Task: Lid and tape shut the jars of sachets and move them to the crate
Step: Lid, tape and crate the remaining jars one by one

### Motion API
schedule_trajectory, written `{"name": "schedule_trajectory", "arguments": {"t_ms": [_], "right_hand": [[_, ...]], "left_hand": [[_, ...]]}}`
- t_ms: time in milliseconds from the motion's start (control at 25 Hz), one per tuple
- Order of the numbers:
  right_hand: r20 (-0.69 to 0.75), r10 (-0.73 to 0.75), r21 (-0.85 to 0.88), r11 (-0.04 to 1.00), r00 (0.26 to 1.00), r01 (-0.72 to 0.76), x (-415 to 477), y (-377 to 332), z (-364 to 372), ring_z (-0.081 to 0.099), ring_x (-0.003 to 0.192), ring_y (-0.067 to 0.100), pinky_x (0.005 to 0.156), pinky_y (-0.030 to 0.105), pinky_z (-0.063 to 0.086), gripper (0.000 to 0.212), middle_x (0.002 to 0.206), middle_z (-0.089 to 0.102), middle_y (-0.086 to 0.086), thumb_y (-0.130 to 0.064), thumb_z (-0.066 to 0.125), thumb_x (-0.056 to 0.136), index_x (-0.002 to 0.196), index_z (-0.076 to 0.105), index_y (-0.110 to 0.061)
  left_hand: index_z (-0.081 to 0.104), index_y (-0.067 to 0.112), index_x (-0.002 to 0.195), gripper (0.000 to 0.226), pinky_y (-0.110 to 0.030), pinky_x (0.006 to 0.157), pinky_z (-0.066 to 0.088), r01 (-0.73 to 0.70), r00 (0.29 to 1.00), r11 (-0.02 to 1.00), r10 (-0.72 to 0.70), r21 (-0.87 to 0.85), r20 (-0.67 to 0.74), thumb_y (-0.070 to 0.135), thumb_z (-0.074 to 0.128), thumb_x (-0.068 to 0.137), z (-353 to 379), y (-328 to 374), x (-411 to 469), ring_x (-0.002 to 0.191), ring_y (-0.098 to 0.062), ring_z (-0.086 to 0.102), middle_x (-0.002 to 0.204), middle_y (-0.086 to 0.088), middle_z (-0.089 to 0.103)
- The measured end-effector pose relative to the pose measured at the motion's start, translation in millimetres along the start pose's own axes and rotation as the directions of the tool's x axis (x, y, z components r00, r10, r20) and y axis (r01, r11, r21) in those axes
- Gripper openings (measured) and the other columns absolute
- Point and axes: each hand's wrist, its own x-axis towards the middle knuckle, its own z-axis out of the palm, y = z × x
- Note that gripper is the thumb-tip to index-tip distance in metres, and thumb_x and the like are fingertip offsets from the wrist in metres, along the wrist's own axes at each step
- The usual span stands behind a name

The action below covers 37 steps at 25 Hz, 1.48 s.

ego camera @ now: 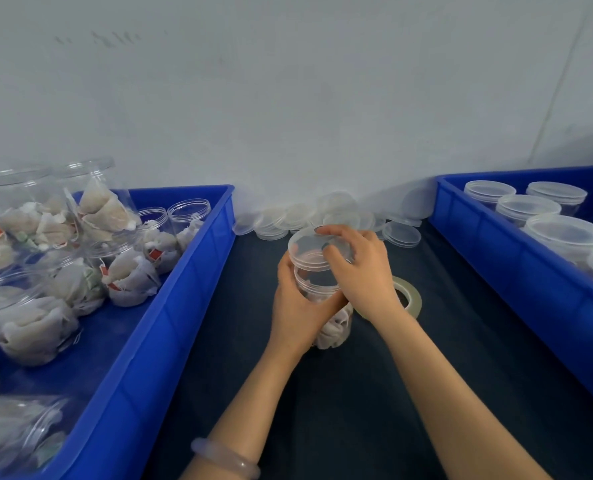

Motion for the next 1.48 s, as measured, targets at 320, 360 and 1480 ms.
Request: {"name": "schedule_trajectory", "arguments": {"t_ms": [320,360,1480], "right_hand": [[0.057,-0.053,0.215,0.976,0.997,0.04,-15.8,13.0,-12.1,0.052,0.104,-0.007,0.074,0.008,0.044,0.034,0.116,0.057,-0.008,-0.012,0.056,0.092,0.094,0.069,-0.044],[0.079,-0.057,0.262,0.964,0.995,0.035,-17.3,15.4,-13.1,0.052,0.105,-0.008,0.077,0.006,0.043,0.033,0.119,0.057,-0.005,-0.01,0.055,0.093,0.099,0.069,-0.039],[0.196,-0.072,-0.085,0.992,0.978,0.09,-42.6,30.9,7.6,0.058,0.098,-0.005,0.073,0.021,0.046,0.089,0.119,0.054,-0.023,-0.064,0.071,0.053,0.129,0.029,-0.042]], "left_hand": [[0.034,0.05,0.14,0.092,-0.027,0.097,0.051,-0.046,0.996,0.998,0.05,-0.048,0.071,0.048,0.086,0.064,-3.0,-3.7,-1.0,0.12,-0.003,0.06,0.127,0.022,0.059],[0.036,0.05,0.138,0.087,-0.028,0.097,0.051,-0.05,0.995,0.997,0.054,-0.053,0.078,0.05,0.084,0.066,-3.3,-3.3,-1.3,0.12,-0.004,0.059,0.127,0.023,0.059],[0.046,0.034,0.097,0.064,-0.028,0.08,0.055,-0.061,0.968,0.998,0.064,0.021,-0.243,0.068,0.081,0.057,-0.9,19.8,-13.1,0.097,-0.009,0.064,0.105,0.006,0.06]]}}
